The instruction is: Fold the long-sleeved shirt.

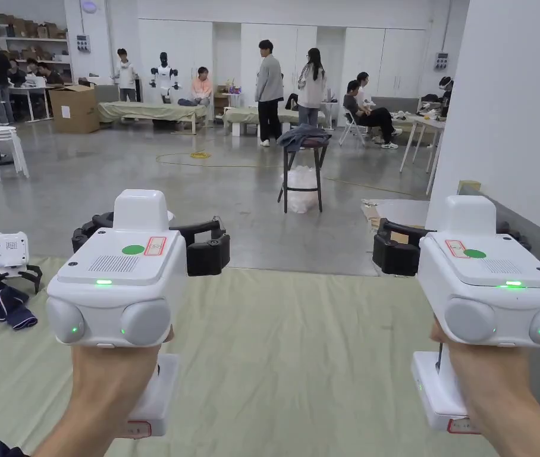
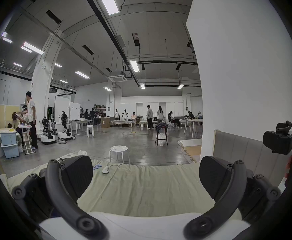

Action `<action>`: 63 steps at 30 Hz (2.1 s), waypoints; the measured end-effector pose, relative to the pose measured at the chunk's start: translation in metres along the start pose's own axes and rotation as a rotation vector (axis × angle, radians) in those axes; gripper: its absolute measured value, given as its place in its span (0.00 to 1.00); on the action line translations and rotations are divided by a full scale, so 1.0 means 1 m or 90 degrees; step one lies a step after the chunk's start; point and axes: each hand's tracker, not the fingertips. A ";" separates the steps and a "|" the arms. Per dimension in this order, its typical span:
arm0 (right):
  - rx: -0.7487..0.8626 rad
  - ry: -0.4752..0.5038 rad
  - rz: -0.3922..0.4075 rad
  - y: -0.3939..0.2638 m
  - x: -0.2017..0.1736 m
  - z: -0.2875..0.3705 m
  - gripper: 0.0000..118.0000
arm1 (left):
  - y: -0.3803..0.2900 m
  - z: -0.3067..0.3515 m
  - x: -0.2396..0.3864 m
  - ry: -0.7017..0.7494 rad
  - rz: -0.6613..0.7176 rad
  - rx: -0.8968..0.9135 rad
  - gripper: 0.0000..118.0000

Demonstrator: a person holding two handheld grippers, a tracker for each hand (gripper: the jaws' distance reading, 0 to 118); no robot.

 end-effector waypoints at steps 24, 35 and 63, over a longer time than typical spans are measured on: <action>0.011 -0.003 0.014 -0.003 0.003 0.002 1.00 | 0.000 0.004 0.003 0.002 -0.003 0.004 0.94; 0.022 -0.005 0.027 -0.002 -0.001 0.004 1.00 | 0.001 0.005 0.002 0.003 -0.006 0.015 0.93; 0.043 0.128 0.052 -0.008 -0.076 0.024 0.00 | -0.029 0.023 -0.049 0.055 -0.002 -0.036 0.02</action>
